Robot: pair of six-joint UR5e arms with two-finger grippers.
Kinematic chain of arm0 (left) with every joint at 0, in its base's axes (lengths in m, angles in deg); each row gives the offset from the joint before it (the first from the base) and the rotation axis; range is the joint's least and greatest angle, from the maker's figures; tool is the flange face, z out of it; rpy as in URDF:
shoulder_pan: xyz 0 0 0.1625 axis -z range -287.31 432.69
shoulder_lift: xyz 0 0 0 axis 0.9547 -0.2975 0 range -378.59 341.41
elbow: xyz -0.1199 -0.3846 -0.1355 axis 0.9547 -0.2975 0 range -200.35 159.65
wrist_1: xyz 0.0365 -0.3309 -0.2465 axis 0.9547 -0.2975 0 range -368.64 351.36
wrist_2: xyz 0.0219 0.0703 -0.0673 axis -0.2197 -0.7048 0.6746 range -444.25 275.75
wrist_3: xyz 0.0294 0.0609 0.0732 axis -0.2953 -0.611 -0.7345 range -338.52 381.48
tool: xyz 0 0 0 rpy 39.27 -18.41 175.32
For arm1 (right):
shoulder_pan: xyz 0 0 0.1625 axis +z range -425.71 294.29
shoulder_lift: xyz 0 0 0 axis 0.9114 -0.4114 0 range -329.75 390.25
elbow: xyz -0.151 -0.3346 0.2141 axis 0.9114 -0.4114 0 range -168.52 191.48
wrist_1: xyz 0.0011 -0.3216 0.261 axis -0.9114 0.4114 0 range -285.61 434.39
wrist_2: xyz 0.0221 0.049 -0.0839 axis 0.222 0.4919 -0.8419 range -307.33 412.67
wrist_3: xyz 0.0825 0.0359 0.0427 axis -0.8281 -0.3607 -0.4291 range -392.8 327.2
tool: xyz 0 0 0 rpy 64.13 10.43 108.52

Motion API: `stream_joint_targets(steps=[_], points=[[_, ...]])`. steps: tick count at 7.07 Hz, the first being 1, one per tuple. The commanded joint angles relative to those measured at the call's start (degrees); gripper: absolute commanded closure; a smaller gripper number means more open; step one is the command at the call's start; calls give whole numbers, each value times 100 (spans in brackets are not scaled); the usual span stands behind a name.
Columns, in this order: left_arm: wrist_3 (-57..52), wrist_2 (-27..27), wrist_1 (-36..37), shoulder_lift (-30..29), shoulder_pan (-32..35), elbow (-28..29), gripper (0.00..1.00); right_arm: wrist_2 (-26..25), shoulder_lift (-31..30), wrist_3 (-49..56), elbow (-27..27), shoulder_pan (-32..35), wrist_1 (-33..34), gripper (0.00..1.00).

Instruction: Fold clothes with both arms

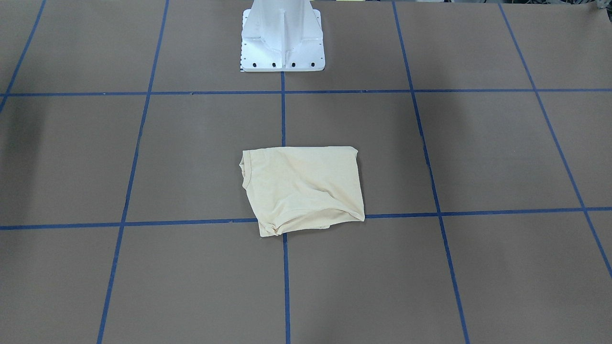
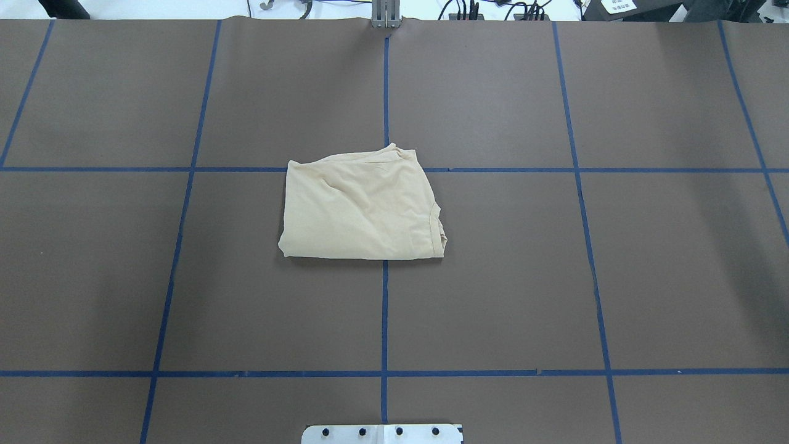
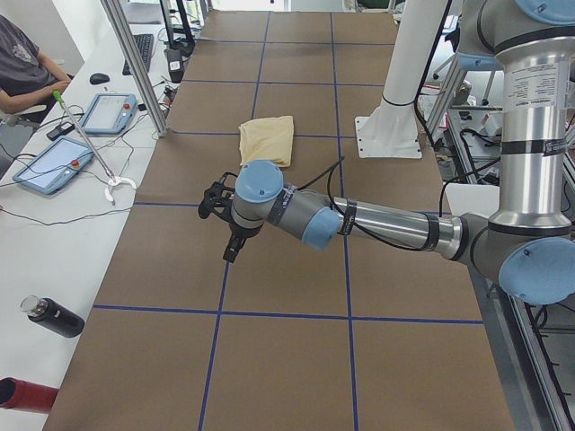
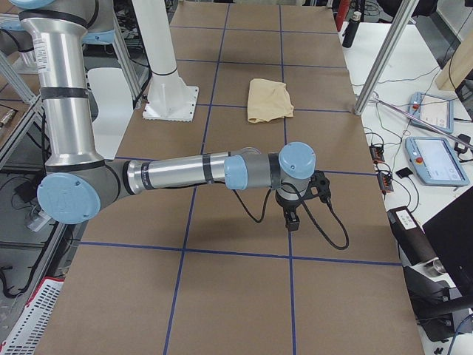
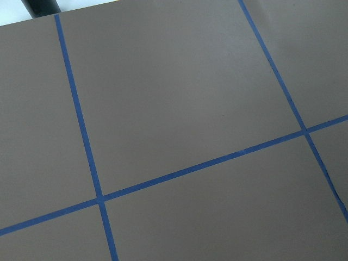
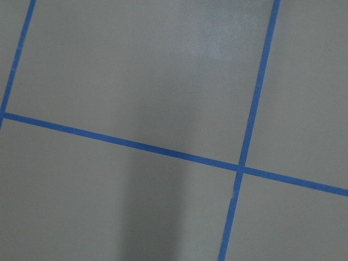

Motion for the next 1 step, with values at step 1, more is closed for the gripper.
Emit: stream_joint_targets(steps=[1], points=[[10, -12, -2, -37, -1, -12, 0, -220, 11, -10, -10, -86, -4, 0]])
